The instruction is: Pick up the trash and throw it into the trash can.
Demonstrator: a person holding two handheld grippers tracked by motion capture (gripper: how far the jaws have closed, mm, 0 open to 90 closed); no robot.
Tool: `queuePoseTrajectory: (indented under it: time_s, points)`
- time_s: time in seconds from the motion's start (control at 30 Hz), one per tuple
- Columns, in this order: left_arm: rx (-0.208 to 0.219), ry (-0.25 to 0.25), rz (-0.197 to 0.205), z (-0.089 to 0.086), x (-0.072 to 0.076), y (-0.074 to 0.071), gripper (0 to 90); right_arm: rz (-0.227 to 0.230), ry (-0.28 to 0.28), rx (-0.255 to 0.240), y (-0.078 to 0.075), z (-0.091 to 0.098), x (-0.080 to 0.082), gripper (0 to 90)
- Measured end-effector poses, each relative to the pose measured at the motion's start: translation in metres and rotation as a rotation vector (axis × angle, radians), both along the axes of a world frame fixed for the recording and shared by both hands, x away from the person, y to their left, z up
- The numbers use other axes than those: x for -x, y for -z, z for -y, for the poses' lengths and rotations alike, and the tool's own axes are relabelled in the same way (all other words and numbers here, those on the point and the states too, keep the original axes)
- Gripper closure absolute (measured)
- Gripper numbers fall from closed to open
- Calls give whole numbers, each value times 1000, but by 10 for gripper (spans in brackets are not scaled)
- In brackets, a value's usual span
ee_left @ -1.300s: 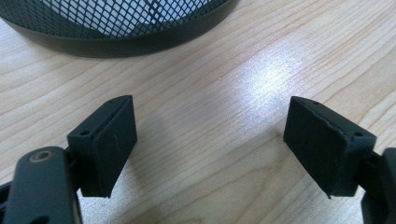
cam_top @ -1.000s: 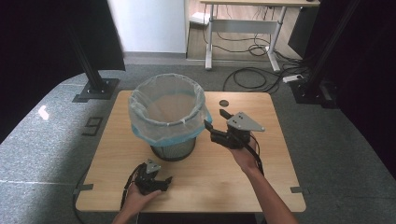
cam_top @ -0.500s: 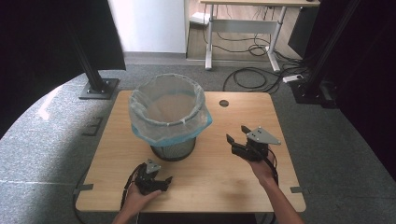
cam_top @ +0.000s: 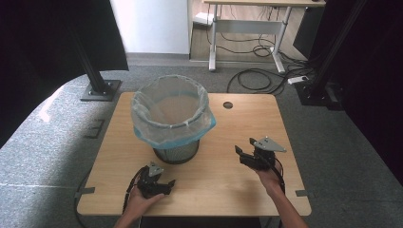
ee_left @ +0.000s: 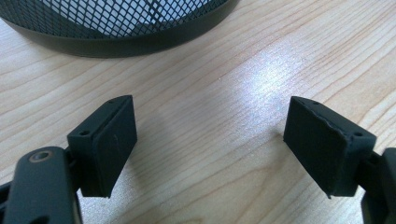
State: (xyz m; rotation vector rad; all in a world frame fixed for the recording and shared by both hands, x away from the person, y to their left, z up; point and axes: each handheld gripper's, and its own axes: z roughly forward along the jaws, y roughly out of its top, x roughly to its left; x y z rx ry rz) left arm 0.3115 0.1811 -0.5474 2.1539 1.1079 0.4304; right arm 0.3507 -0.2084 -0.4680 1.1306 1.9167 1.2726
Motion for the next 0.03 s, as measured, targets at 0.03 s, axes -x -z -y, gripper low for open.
queuePoseTrajectory:
  time_s: [0.03]
  points:
    - [0, 0, 0, 0, 0, 0, 172, 0, 0, 0, 0, 0, 0, 306]
